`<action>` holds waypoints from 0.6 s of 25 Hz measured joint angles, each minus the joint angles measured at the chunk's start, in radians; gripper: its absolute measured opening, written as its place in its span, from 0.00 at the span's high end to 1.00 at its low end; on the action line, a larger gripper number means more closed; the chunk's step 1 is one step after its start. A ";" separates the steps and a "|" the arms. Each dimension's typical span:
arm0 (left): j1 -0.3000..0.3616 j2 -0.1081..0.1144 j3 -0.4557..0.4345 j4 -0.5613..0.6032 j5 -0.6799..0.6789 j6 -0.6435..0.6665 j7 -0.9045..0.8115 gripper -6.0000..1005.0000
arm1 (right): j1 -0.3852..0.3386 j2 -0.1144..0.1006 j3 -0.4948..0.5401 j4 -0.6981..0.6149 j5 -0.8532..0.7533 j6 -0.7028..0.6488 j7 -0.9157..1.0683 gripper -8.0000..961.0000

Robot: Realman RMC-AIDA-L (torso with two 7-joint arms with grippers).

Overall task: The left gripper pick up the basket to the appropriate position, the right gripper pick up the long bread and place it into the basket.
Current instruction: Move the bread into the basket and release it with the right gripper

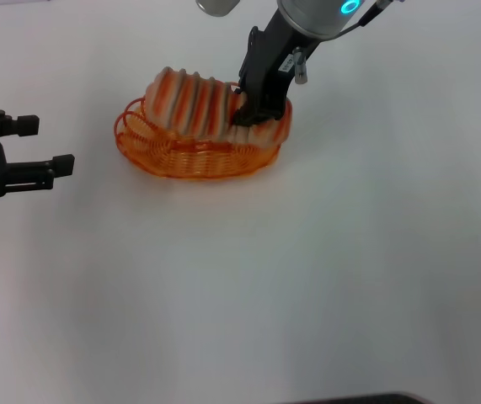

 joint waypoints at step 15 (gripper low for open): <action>0.001 0.000 0.001 -0.001 0.000 0.000 0.002 0.16 | 0.000 0.002 -0.002 0.023 0.005 0.061 0.001 0.36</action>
